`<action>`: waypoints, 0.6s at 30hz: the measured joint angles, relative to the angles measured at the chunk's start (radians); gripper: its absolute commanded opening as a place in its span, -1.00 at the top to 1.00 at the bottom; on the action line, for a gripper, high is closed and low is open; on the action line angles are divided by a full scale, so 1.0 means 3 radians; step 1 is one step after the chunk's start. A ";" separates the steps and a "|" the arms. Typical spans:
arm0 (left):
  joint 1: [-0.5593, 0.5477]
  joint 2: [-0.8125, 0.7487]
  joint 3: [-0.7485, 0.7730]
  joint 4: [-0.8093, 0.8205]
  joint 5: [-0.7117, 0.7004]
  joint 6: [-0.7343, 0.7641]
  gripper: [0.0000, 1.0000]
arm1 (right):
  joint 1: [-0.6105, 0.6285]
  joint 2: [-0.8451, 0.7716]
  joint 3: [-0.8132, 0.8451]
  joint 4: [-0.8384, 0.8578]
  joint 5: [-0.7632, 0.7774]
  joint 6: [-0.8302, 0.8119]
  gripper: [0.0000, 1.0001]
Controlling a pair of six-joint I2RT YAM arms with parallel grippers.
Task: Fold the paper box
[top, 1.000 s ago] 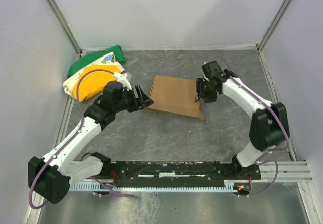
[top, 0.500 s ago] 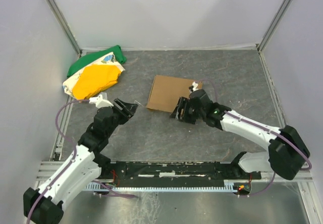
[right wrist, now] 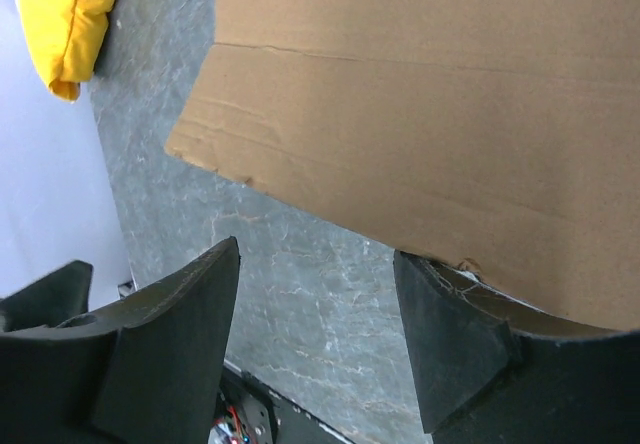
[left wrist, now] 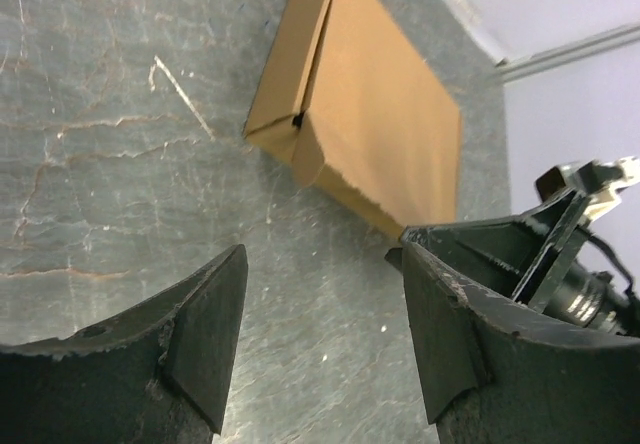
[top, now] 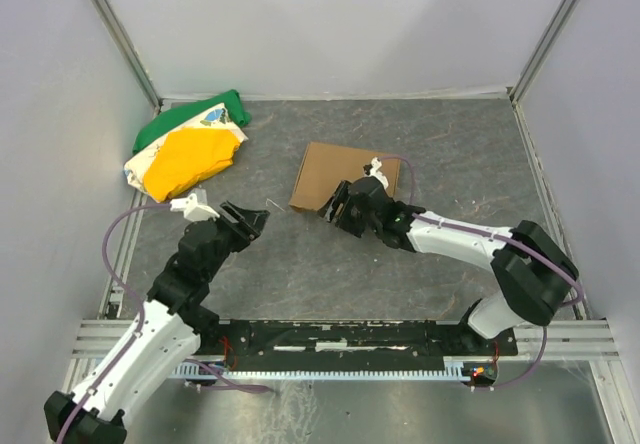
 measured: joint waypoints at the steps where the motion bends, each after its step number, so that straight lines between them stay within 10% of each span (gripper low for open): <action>1: 0.0000 0.0081 0.0005 -0.0006 0.0032 0.0032 -0.43 | 0.0000 0.0060 0.0020 0.0018 0.0031 0.0039 -0.27; 8: 0.0000 0.0715 0.0282 -0.0160 0.0327 0.0310 -0.46 | 0.0000 -0.0018 -0.0046 0.0001 0.0390 0.0225 -0.02; 18: 0.0000 0.0815 0.0444 -0.0089 0.0468 0.0477 -0.50 | -0.0177 -0.1283 -0.0102 -0.0434 0.0992 -0.0221 -0.67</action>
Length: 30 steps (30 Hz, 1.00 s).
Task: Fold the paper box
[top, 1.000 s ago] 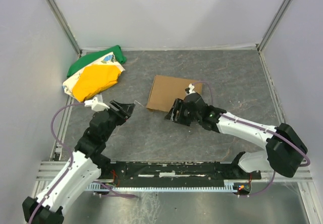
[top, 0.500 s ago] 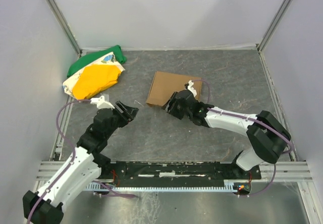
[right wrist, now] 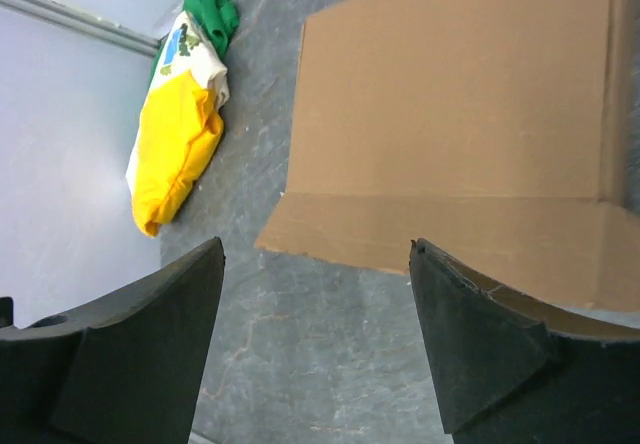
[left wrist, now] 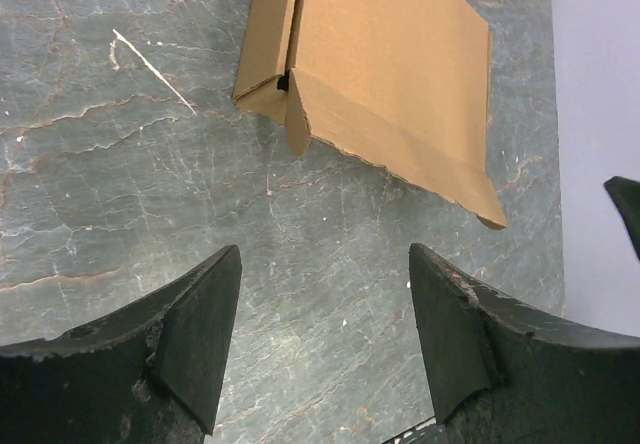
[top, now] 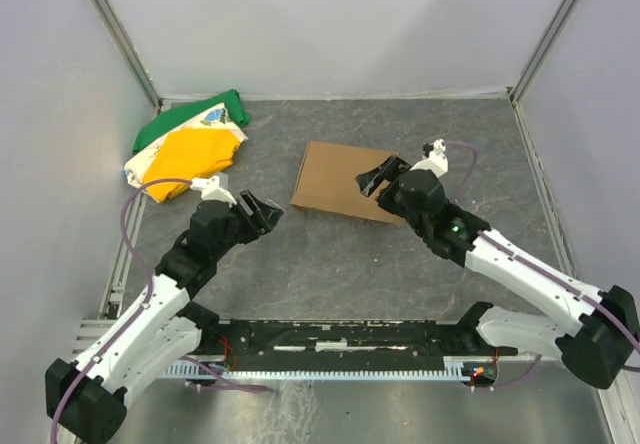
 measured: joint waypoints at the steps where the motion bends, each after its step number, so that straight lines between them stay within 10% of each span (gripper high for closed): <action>1: 0.0000 0.0018 0.0000 0.0017 0.0019 0.0006 -0.50 | -0.0041 -0.0050 0.0037 -0.0062 -0.0036 -0.0089 -0.68; 14: 0.0055 0.1256 0.0750 0.0247 -0.0191 0.0245 -0.64 | -0.0301 0.0511 0.0579 -0.1696 0.0104 -0.0774 -0.72; 21: 0.0516 0.2544 0.1266 0.0870 0.0113 0.0210 -0.53 | -0.1315 0.0844 0.0768 -0.1607 -0.0575 -0.1292 -0.76; 30: 0.0436 0.3728 0.1736 0.1278 0.1073 0.0153 -0.49 | -0.1499 0.2172 0.1289 -0.1227 -0.1756 -0.1671 -0.72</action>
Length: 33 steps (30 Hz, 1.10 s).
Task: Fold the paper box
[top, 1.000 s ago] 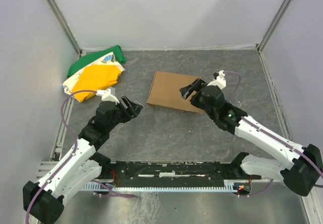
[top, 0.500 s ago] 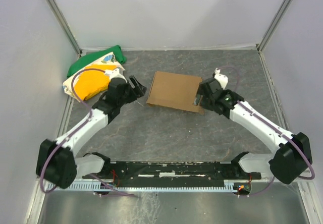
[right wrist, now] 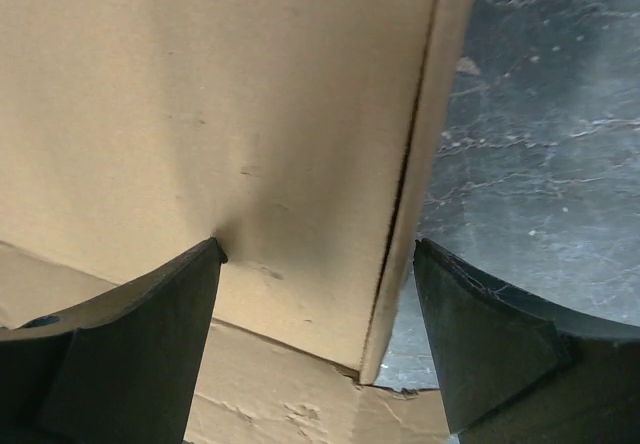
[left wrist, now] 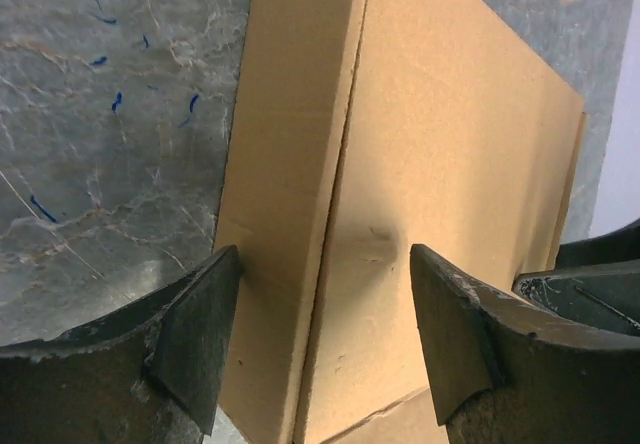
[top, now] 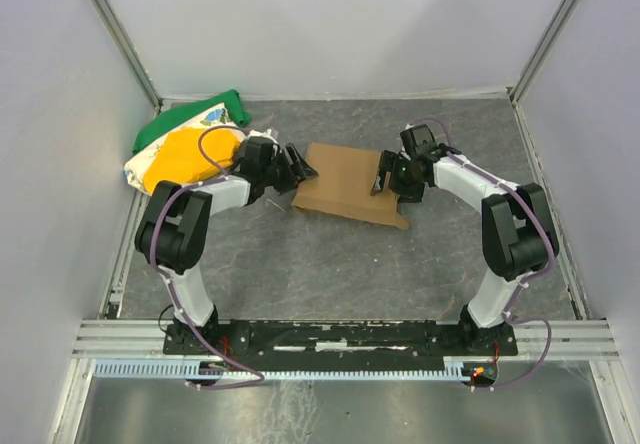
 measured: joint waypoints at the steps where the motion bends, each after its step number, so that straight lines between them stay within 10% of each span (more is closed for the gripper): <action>1: -0.0009 -0.0008 -0.0050 0.0047 0.0031 -0.0006 -0.48 | -0.0009 0.0008 -0.0039 0.0038 -0.0088 0.0001 -0.72; 16: -0.0343 -0.0713 -0.0974 0.0254 -0.0052 -0.0263 -0.50 | -0.0137 -0.0224 -0.0289 0.0029 -0.0305 -0.0153 -0.70; 33: -0.0432 -0.0902 -0.0749 -0.0099 -0.0360 -0.0183 -0.49 | 0.0150 -0.3173 -0.1626 -0.0243 0.0079 0.0926 -0.60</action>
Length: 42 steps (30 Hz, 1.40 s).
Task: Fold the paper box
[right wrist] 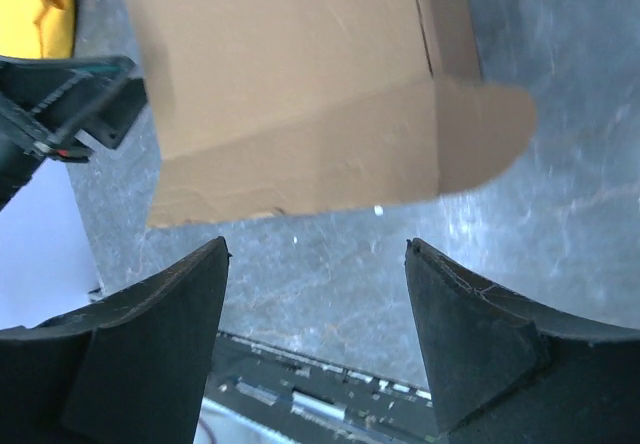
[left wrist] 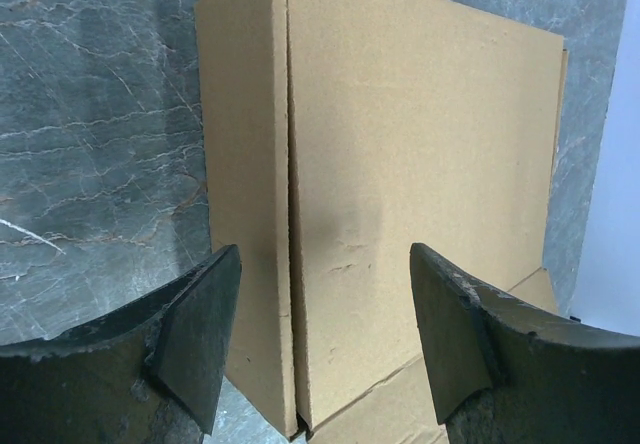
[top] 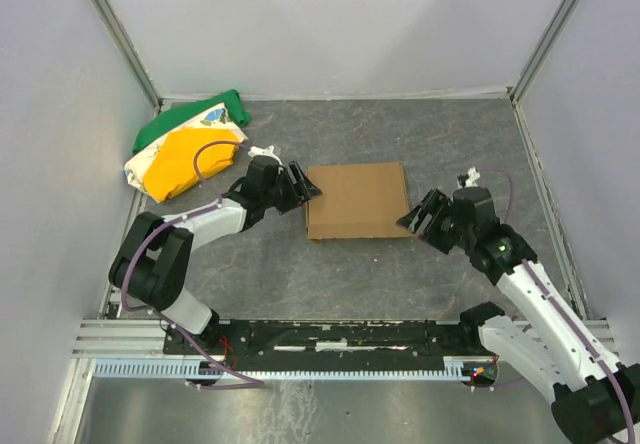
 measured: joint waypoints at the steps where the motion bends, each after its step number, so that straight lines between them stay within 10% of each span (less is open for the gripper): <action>1: 0.0000 0.0011 0.0000 0.0003 0.0000 0.0000 -0.50 | 0.0019 -0.0046 -0.0132 0.0003 -0.0017 0.0154 -0.60; 19: 0.0000 0.0106 0.0001 0.0037 0.0053 -0.0001 -0.49 | 0.0510 0.0774 -0.0495 0.0914 0.0066 0.1205 -0.55; 29: 0.0000 0.0187 -0.0001 0.0109 0.0130 0.0000 -0.50 | 0.0593 0.0888 -0.0678 0.1565 0.0314 0.1470 0.64; 42: 0.0000 0.0187 -0.0018 0.0136 0.0156 0.0003 -0.49 | 0.0595 0.0585 -0.0676 0.1781 0.0342 0.1611 0.71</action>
